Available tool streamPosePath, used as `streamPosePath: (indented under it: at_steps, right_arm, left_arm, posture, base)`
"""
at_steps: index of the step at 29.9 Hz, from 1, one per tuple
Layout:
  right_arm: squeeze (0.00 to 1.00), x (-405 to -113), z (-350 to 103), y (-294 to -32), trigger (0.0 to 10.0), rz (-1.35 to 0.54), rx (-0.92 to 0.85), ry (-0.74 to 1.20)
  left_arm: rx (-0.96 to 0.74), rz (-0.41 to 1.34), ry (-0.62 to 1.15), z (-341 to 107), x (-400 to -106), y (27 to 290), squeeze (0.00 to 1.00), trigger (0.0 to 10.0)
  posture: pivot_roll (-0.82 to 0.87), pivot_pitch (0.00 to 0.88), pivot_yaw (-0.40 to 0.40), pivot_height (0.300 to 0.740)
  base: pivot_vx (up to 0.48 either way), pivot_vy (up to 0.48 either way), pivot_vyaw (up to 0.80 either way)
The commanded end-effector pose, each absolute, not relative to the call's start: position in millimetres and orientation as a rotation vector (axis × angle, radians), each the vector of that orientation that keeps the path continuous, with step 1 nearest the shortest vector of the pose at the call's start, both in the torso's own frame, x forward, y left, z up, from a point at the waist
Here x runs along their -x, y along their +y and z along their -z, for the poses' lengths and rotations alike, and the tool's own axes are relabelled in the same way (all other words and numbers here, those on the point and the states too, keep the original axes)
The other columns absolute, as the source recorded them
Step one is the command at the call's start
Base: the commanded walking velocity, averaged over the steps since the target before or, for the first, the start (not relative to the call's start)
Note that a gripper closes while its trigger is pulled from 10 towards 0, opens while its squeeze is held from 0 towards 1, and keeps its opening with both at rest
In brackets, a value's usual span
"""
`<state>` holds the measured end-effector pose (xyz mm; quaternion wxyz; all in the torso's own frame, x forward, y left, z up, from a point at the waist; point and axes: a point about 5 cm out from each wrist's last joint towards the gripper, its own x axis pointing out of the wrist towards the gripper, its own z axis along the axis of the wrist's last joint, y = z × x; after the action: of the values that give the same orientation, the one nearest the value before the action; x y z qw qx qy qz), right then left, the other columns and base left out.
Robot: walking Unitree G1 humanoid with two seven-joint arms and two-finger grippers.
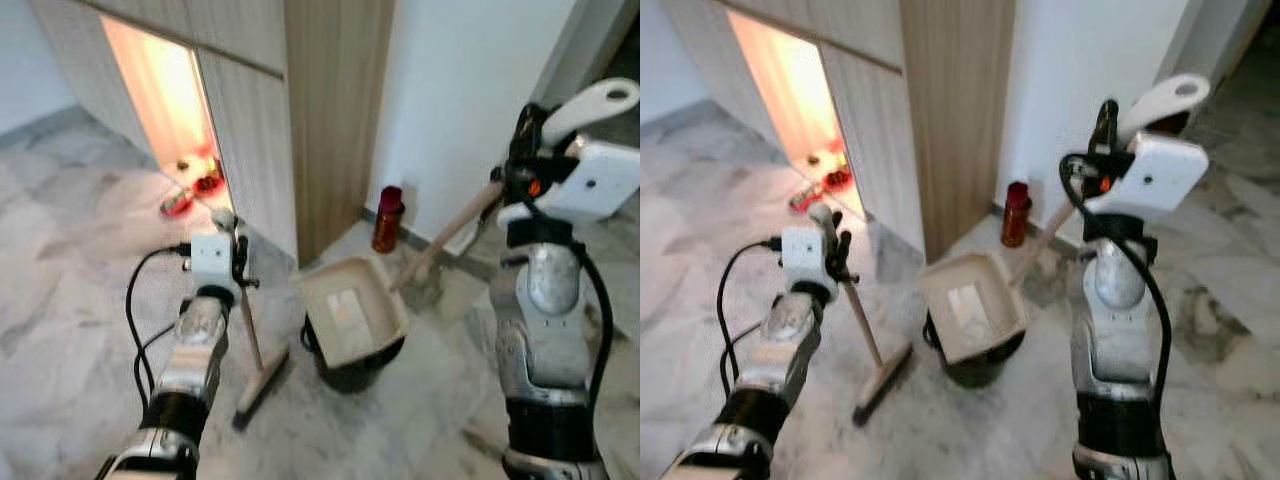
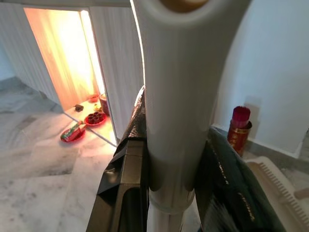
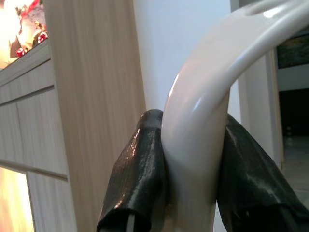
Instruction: Sweep floor
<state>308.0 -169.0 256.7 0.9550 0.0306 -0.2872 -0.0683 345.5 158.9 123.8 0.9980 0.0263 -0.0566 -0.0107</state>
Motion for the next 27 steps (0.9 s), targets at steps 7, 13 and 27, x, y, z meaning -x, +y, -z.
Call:
streamPosePath:
  at_steps: [7,13,27]
  right_arm:
    - [0.00,-298.4,-281.2,-170.2,10.0,0.145,-0.086,-0.703]
    - [0.00,-298.4,-281.4,-170.8,10.0,0.149,-0.085,-0.703]
    - [0.00,-298.0,-281.9,-171.1,10.0,0.149,-0.085,-0.703]
  left_arm:
    - [-0.065,0.033,-0.163,-133.5,-346.1,156.6,0.00,10.0]
    - [-0.062,0.036,-0.161,-133.0,-345.7,156.3,0.00,10.0]
    - [-0.058,0.037,-0.164,-133.0,-345.3,156.1,0.00,10.0]
  posture:
    - [-0.01,0.056,0.028,0.740]
    - [-0.01,0.058,0.029,0.740]
    - [-0.01,0.062,0.029,0.740]
  base:
    - [0.262,0.000,0.00]
    - [0.262,0.000,0.00]
    - [0.224,0.000,0.00]
